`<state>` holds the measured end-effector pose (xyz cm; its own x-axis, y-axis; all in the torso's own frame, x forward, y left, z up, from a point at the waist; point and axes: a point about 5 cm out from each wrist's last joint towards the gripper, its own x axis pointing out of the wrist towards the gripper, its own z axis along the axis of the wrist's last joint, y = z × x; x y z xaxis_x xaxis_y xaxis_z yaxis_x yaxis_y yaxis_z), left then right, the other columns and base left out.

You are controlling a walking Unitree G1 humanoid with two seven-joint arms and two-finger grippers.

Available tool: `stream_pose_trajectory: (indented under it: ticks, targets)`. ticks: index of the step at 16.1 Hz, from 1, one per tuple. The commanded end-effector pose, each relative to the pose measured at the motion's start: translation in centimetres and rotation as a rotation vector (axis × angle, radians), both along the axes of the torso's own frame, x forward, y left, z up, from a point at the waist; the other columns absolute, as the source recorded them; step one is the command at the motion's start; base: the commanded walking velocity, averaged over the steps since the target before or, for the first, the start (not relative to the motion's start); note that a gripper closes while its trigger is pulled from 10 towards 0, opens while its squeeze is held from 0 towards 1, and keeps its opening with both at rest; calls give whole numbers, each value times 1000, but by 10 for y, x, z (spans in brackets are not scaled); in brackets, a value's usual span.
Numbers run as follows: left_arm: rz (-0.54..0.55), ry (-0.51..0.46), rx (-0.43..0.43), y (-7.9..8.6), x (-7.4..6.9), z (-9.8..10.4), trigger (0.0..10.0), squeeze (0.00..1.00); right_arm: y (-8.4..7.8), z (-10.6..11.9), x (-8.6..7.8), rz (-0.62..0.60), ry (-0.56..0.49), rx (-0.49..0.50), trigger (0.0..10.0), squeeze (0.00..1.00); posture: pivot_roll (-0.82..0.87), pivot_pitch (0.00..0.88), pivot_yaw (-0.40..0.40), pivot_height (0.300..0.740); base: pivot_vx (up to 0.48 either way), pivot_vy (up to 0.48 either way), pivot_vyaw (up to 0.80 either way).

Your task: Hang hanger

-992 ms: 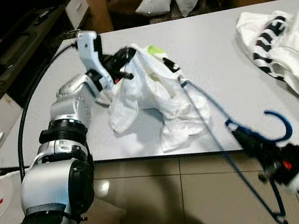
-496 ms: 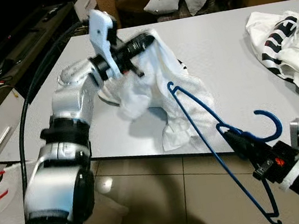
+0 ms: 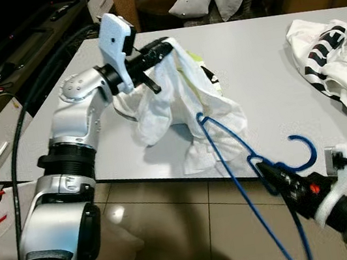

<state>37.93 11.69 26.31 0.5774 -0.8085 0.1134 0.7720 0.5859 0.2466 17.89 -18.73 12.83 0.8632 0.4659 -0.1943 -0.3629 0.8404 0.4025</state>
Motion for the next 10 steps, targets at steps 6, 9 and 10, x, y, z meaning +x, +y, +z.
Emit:
stream_pose_trajectory:
  ticks: [6,9,10]
  targets:
    - [-64,-4,84,-15,-9,-13,0,0,-3,17,22,-93,-14,226,10000,0,-202,0,77,740,0,0,0]
    - [-31,-11,98,-31,-9,-24,0,0,20,14,18,68,46,194,10000,0,-203,0,70,740,0,0,0]
    - [-8,-19,92,-32,-8,-24,0,0,22,11,18,66,65,191,10000,0,-203,0,70,740,0,0,0]
